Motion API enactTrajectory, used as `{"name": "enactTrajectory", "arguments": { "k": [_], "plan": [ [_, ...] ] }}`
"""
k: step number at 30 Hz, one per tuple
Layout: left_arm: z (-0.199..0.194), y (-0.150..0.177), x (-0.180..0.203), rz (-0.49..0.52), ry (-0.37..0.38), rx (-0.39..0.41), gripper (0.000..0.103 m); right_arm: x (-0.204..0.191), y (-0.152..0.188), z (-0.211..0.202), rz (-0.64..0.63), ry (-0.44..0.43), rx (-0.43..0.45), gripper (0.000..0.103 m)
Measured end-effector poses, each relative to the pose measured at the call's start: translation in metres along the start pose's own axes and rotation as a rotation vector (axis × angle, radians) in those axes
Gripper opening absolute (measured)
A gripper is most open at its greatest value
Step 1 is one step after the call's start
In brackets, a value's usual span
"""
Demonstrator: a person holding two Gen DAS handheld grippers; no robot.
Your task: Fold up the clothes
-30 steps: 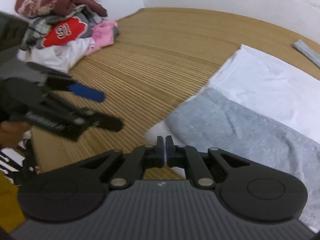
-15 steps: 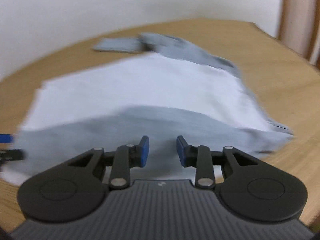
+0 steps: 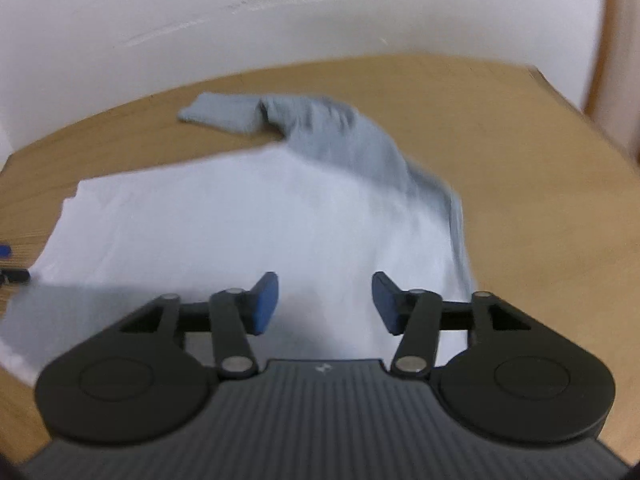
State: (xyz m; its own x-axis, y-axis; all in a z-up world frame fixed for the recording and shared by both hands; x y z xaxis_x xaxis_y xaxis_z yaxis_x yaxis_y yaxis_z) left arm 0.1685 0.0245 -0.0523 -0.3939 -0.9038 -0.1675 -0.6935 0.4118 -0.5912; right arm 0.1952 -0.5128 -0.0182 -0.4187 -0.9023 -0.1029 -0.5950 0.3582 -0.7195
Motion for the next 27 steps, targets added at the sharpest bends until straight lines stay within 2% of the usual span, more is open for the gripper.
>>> {"name": "enactTrajectory", "arguments": {
  "k": [4,7,15,19,22,25,26,27],
  "plan": [
    [0.04,-0.04,-0.011,-0.099,-0.052,-0.066,0.079,0.022,-0.052,0.053,-0.115,-0.035,-0.017,0.06],
    [0.07,-0.06,-0.017,-0.124,-0.097,-0.116,0.079,0.034,-0.085,0.09,-0.154,-0.08,-0.033,0.061],
    [0.119,-0.084,-0.027,-0.171,-0.105,-0.193,0.08,0.052,-0.143,0.184,-0.241,-0.137,-0.081,0.061],
    [0.128,-0.091,-0.029,-0.159,-0.108,-0.183,0.087,0.05,-0.153,0.217,-0.265,-0.155,-0.119,0.061],
    [0.131,-0.095,-0.03,-0.162,-0.112,-0.173,0.089,0.047,-0.151,0.231,-0.274,-0.164,-0.143,0.061],
    [0.134,-0.095,-0.032,-0.167,-0.11,-0.154,0.093,0.047,-0.151,0.235,-0.243,-0.191,-0.114,0.063],
    [0.134,-0.096,-0.033,-0.173,-0.09,-0.146,0.092,0.046,-0.15,0.235,-0.25,-0.191,-0.106,0.063],
    [0.135,-0.096,-0.033,-0.189,-0.058,-0.142,0.084,0.044,-0.149,0.235,-0.258,-0.191,-0.099,0.061]
  ]
}}
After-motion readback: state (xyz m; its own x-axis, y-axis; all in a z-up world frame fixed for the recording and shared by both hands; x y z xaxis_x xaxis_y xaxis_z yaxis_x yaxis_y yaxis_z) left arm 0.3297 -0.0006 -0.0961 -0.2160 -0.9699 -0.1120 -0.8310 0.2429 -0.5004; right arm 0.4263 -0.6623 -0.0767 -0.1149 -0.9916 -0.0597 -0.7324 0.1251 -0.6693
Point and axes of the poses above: each gripper's, at about its wrist camera, not at the fingertips, and z roughly the way its jaws point, x to its right, y to its underside, the point moved 6 cm from there along z, roughly the way its jaws point, and after that the axes turned 2 degrees about -y, right-handed, at the moved point
